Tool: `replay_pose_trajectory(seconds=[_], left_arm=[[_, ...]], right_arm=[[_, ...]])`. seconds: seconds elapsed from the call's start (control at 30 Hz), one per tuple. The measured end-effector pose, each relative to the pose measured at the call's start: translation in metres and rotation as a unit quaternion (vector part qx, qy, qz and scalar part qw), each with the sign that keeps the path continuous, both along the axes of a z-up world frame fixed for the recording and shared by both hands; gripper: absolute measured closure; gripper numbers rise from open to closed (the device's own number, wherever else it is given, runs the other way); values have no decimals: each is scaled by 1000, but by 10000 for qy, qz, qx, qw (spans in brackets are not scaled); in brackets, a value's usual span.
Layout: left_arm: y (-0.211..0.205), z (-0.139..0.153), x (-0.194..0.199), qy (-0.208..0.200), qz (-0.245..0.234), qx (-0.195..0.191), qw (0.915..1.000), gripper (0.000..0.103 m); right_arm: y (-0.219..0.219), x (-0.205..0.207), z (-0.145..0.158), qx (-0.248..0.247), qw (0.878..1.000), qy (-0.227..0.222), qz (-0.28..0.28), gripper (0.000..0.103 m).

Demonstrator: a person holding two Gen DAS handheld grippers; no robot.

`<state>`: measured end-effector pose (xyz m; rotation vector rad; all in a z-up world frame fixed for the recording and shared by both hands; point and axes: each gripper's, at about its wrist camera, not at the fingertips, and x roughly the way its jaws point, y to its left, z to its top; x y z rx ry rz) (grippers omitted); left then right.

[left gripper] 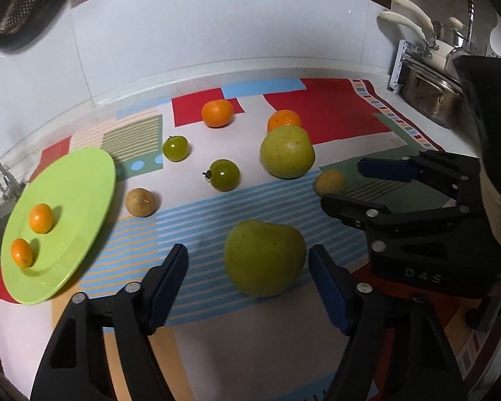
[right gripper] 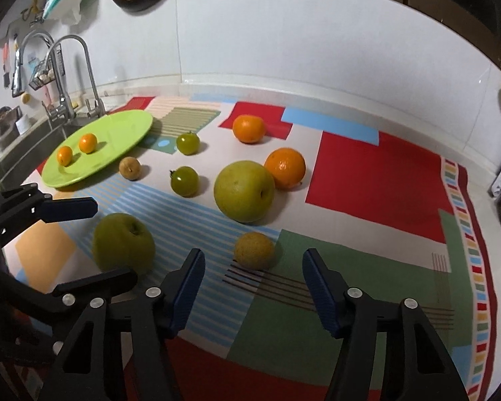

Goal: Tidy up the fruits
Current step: 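Grasp the large green apple with the left tool while the right tool grasps a small brown fruit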

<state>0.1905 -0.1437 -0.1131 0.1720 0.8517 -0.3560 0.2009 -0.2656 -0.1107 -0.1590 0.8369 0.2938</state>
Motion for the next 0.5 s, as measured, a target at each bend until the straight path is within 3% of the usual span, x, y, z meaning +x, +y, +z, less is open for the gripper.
replay_pose_trajectory(seconds=[0.3,0.5], left_arm=[[-2,-5,11,243,-91,-259,9993,53],[-3,-4,12,226,-100,-221,9995,53]], right_arm=[[3,18,-13,158,9992,367,44,61],[3,21,-14,153,9991,396,17,73]])
